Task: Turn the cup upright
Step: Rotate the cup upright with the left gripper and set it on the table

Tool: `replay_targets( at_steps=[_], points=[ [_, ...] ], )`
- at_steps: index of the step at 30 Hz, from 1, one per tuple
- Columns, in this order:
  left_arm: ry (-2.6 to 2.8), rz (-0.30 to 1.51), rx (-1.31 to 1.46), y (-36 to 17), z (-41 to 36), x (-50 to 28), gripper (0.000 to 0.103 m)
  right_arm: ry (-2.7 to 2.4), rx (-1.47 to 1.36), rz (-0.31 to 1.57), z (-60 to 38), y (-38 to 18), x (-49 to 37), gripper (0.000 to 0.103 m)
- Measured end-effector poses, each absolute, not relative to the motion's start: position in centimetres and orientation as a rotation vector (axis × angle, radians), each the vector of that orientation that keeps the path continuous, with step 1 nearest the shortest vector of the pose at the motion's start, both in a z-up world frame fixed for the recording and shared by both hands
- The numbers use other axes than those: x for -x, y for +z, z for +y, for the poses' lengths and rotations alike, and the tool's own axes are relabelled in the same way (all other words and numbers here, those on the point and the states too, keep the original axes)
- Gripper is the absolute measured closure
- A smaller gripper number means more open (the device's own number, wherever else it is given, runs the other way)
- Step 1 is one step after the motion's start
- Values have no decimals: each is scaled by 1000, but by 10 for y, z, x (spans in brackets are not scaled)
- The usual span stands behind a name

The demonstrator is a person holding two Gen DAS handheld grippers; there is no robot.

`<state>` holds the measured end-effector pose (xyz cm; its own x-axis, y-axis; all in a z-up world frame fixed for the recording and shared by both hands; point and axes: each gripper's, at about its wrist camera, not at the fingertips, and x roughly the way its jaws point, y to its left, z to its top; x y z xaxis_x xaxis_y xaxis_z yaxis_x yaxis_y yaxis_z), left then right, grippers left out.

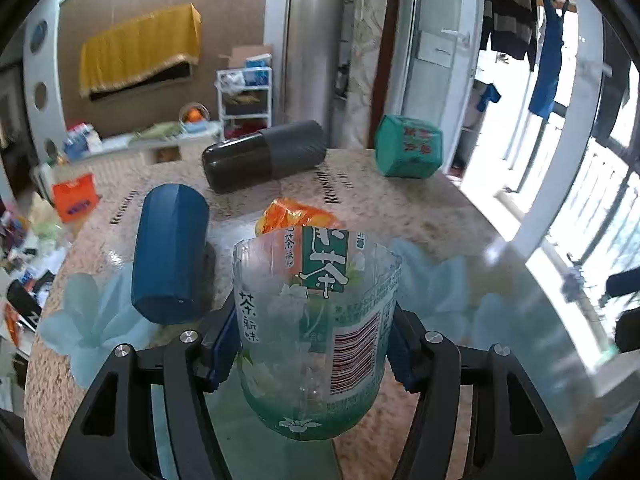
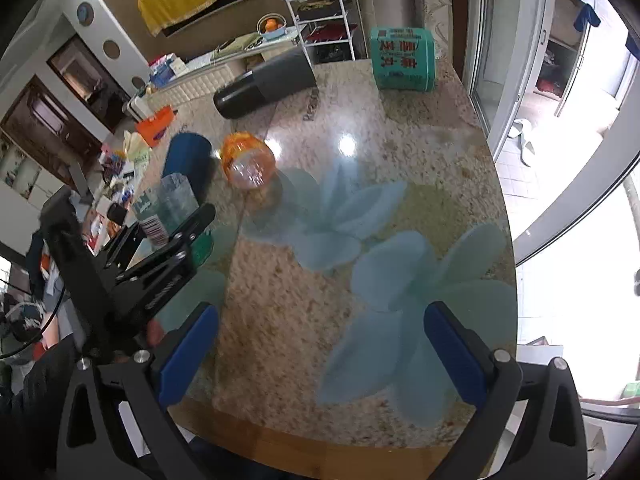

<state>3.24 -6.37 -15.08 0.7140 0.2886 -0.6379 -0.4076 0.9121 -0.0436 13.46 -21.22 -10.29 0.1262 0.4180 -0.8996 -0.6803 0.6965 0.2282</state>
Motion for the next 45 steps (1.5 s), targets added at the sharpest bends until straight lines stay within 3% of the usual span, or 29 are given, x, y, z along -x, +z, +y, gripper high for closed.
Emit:
replay_targets(
  at_steps=[20, 23, 25, 27, 34, 45],
  points=[
    [375, 766, 134, -191, -91, -41, 36, 840, 341, 1246, -215, -116, -128, 0],
    [348, 791, 126, -194, -91, -42, 30, 835, 343, 1259, -214, -117, -129, 0],
    [328, 793, 147, -194, -90, -41, 19, 837, 344, 1256, -214, -117, -128, 0],
    [332, 813, 165, -195, -87, -41, 0, 844, 344, 1261, -212, -117, -127, 0],
    [291, 841, 185, -178, -86, -36, 0, 822, 329, 1254, -212, -116, -126, 0],
    [300, 880, 103, -107, -79, -15, 0, 730, 323, 1144, -207, -97, -119, 0]
  ],
)
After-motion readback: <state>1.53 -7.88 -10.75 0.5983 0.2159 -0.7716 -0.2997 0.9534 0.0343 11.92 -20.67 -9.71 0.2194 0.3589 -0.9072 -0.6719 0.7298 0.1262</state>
